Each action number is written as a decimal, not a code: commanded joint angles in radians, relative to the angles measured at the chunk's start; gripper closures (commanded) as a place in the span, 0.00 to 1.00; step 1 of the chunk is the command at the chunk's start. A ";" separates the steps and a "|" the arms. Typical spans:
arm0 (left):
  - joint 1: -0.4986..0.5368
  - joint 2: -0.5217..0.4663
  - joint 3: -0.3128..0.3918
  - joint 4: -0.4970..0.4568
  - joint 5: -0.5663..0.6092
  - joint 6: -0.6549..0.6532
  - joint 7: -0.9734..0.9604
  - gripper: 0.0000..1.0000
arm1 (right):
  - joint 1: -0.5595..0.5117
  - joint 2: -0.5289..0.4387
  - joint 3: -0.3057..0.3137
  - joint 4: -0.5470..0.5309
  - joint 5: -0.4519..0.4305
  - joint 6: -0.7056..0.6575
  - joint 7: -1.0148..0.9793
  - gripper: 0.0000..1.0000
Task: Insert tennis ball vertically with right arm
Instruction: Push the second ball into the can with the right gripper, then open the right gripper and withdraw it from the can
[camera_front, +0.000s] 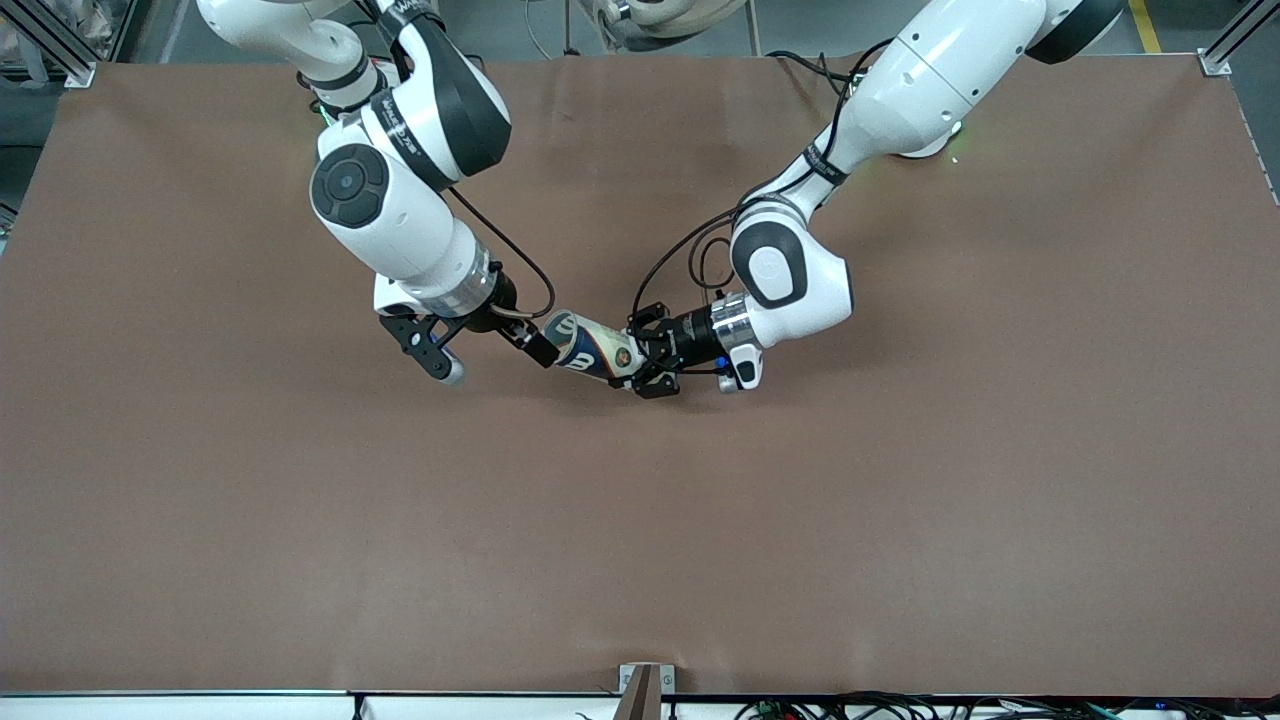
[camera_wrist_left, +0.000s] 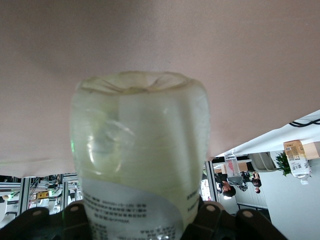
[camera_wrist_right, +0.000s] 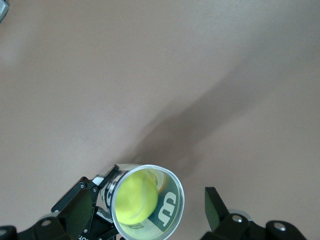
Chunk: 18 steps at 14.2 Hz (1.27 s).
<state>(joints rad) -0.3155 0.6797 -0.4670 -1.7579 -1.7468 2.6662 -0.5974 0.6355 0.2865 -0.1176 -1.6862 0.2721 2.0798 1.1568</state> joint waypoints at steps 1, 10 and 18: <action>0.007 0.006 -0.007 0.006 -0.025 -0.031 0.034 0.39 | -0.051 0.000 0.004 0.032 0.004 -0.058 -0.073 0.00; 0.085 0.041 0.001 -0.005 -0.025 -0.285 0.132 0.38 | -0.385 -0.010 0.004 0.046 -0.188 -0.276 -0.771 0.00; 0.168 0.179 0.002 0.043 -0.017 -0.549 0.303 0.40 | -0.489 -0.023 0.004 0.086 -0.363 -0.391 -0.970 0.00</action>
<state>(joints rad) -0.1660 0.8149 -0.4552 -1.7531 -1.7468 2.1766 -0.3271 0.2164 0.2844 -0.1304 -1.6243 -0.0638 1.7388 0.2901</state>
